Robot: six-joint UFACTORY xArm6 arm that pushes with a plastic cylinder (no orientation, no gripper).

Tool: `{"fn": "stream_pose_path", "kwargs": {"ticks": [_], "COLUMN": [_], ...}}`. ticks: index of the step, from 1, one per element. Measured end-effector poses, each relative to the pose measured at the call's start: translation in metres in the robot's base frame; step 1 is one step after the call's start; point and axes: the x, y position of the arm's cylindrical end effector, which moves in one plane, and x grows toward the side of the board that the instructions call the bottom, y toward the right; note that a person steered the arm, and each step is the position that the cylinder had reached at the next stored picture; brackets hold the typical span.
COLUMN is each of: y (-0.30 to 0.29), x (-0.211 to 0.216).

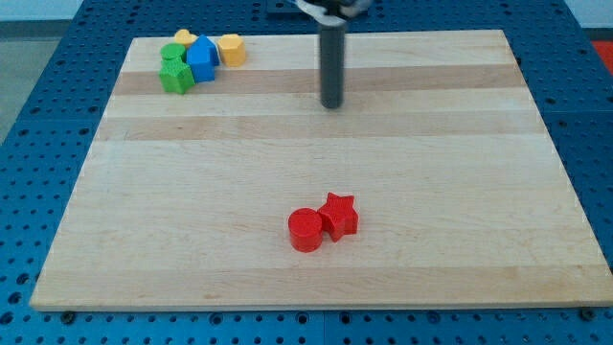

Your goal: Slide the red star towards the center

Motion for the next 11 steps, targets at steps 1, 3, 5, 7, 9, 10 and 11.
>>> {"fn": "stream_pose_path", "kwargs": {"ticks": [1,3,5,7,9,10,11], "y": [0.032,0.067,0.035,-0.029,-0.060,-0.059,-0.055], "x": [0.051,0.146,0.194,0.177,0.132,0.110,0.093]}}
